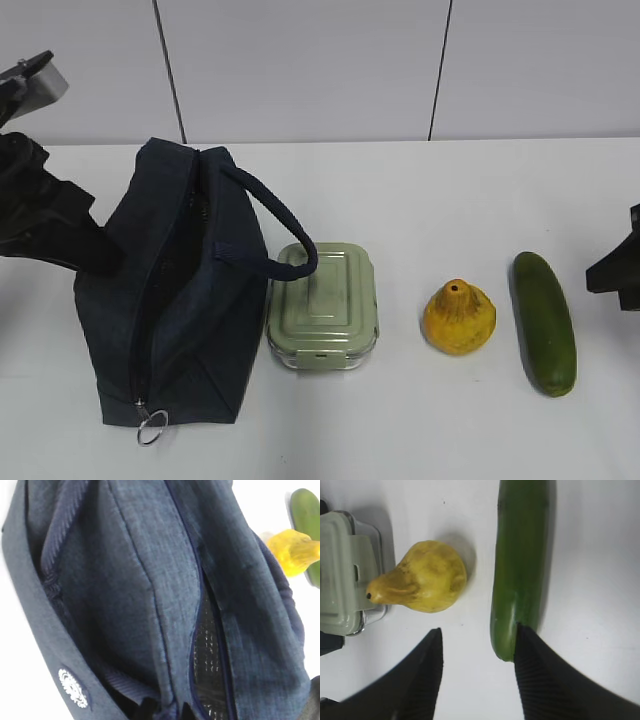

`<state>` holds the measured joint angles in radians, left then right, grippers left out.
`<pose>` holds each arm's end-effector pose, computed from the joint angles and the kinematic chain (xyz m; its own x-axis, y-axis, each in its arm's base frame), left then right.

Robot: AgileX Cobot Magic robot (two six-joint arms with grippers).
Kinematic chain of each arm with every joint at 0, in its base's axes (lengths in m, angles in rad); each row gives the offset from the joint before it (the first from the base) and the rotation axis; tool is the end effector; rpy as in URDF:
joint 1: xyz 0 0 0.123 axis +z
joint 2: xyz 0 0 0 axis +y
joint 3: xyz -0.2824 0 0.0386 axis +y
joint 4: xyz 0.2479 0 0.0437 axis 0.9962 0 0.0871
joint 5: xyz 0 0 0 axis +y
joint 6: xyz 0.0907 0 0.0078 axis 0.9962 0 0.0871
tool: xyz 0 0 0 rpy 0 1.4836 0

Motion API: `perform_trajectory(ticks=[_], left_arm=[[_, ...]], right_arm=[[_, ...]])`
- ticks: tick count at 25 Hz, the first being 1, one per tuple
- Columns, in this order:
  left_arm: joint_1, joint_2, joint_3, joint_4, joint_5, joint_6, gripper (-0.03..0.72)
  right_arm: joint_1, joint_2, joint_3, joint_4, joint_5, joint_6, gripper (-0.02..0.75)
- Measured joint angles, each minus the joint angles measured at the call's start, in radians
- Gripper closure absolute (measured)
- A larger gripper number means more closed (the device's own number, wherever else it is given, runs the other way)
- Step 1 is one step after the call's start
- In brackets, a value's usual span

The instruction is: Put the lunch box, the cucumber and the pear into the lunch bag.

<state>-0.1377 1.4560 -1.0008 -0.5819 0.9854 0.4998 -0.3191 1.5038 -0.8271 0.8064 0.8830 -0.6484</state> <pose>0.2636 -0.0787 0.2610 -0.8960 0.2593 -0.3606 0.3967 0.8322 -0.3874 0.2639 -0.0336 0.2136 -0.9176 0.2476 -0.3111 0.0552 0.8542 0.5171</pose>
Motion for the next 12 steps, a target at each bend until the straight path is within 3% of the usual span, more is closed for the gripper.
perform_trajectory(ticks=[8, 12], left_arm=[[0.0, 0.0, 0.0, 0.0, -0.004, 0.001, 0.665], [0.0, 0.0, 0.0, 0.0, -0.004, 0.003, 0.665]], right_arm=[[0.054, 0.112, -0.006, -0.034, -0.015, -0.028, 0.264], [0.093, 0.157, -0.006, -0.041, -0.057, -0.025, 0.251]])
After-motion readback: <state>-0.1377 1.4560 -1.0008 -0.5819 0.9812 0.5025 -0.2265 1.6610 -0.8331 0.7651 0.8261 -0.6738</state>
